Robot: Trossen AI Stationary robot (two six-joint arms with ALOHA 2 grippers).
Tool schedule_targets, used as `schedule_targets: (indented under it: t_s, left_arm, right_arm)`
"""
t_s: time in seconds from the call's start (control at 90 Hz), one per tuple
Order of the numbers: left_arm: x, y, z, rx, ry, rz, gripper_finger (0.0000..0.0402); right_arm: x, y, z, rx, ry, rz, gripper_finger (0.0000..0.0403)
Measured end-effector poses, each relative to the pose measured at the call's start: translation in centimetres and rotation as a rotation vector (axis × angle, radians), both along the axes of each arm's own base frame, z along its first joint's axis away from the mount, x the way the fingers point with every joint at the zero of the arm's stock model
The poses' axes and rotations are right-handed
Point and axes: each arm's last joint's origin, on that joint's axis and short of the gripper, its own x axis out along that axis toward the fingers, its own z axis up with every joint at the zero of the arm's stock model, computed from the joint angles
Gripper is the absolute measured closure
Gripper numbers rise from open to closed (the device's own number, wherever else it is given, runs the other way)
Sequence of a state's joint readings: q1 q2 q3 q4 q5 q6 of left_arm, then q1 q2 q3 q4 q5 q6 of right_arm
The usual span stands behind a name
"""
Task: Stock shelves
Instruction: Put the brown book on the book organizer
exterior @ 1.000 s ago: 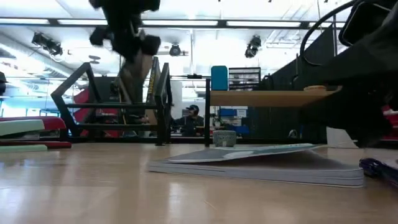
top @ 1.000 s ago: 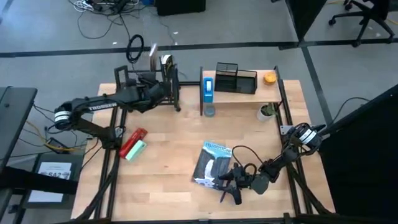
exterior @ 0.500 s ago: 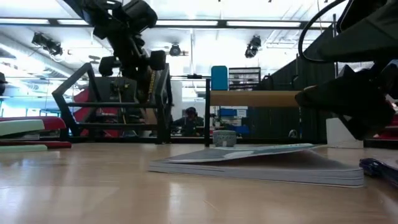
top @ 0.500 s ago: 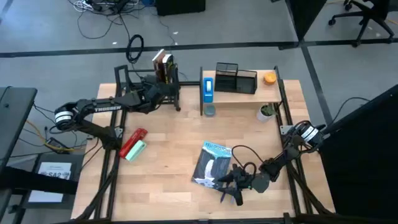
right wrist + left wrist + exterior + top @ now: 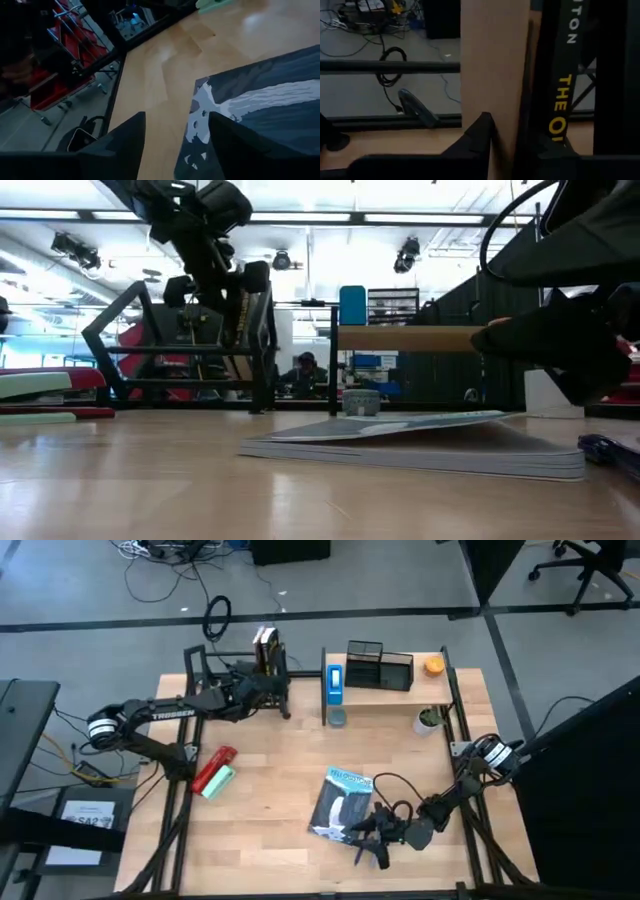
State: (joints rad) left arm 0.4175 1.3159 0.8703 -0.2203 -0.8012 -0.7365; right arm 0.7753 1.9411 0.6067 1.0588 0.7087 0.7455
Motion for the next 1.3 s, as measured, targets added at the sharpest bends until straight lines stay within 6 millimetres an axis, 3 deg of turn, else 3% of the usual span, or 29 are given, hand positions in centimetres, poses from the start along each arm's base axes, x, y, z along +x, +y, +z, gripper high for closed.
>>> schedule_targets:
  t_s: [0.633,1.3]
  left_arm:
    - [0.9,-1.3,0.5,0.025,0.066,-0.170,0.0364]
    - [0.7,-1.5,0.9,0.014,0.061,-0.234,0.0364]
  right_arm:
    - [0.0,0.0,0.0,0.010,0.000,-0.006,0.0216]
    - [0.0,0.0,0.0,0.009,0.001,-0.007,0.0216]
